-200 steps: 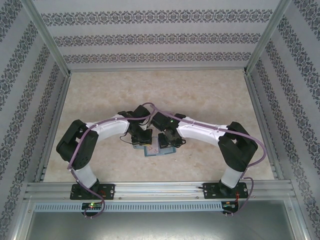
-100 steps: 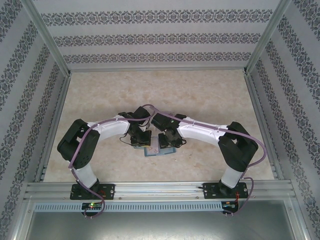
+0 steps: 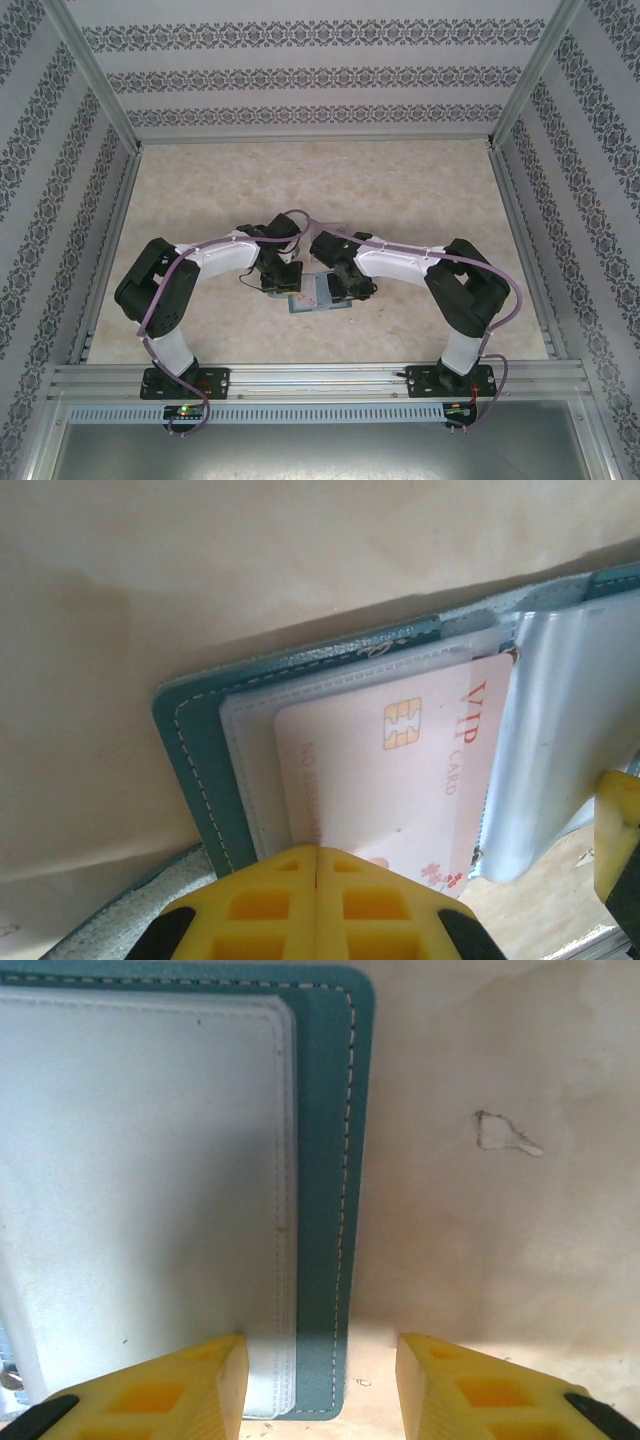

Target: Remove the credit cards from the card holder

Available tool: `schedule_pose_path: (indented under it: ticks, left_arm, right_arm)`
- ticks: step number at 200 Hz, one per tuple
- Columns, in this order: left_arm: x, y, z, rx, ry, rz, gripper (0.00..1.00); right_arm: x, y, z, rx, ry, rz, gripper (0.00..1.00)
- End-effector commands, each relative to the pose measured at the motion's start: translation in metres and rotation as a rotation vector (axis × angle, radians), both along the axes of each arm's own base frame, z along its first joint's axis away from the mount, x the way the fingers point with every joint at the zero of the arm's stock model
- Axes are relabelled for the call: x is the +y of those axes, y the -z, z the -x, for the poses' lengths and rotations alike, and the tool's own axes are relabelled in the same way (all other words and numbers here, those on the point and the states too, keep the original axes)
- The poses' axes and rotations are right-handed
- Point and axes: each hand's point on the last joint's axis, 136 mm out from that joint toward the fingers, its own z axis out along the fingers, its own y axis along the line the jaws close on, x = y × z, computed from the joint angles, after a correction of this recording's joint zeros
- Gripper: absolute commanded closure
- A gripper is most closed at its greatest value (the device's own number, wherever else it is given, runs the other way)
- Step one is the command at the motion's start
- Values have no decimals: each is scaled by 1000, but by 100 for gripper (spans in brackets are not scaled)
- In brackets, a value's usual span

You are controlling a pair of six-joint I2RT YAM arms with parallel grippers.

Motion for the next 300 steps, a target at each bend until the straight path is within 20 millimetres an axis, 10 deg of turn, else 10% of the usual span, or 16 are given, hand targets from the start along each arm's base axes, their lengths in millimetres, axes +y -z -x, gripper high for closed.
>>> schedule_pose_path:
  ticks: [1,145,198,300]
  left_arm:
    - [6,10,11,26,18,-41,100]
    - [5,7,10,20,13,-36,100]
    - [6,10,11,25,13,-38,100]
    - [7,10,13,24,9,-37,100]
  right_arm:
    - [-12,-4,0,-11,-1,44,56]
    - [49,-79,-14,-107,10,-334,69]
    - [91,-60,-18,-39,38,-510,74]
    - [90,-16,-26,11,101,-528,79]
